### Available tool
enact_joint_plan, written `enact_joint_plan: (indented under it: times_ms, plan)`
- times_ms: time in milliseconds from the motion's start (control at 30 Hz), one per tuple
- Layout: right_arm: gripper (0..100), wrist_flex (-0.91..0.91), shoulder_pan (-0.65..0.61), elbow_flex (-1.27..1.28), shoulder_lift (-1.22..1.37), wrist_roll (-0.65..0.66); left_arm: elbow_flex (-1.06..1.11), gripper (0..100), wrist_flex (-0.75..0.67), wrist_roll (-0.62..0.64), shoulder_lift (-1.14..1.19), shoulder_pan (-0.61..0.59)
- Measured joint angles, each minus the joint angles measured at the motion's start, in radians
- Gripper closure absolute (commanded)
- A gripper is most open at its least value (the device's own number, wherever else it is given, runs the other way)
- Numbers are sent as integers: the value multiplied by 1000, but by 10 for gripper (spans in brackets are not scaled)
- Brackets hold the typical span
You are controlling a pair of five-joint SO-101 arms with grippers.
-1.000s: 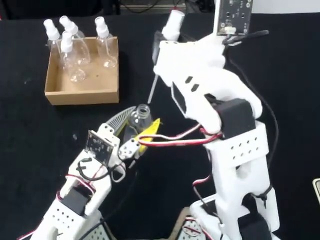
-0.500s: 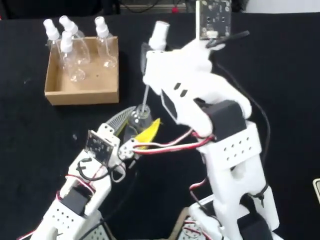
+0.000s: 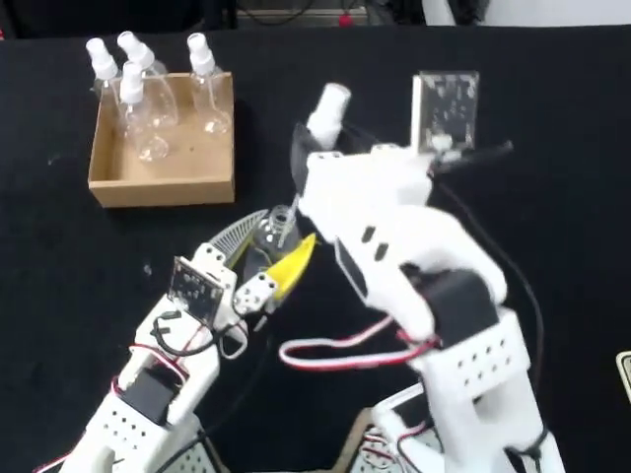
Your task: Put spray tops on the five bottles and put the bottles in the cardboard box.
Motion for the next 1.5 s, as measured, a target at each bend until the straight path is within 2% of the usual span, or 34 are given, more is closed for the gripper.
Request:
enact_joint_plan:
  times_ms: [233, 567, 1267, 1500]
  plan:
    - [878, -26, -135, 163, -178, 121, 0, 952, 0, 0, 0, 0]
    - [878, -126, -144, 348, -239, 176, 0, 952, 0, 0, 0, 0]
    - [875, -138, -157, 496, -316, 206, 0, 952, 0, 0, 0, 0]
    - [874, -138, -196, 497, -316, 310, 0, 952, 0, 0, 0, -2]
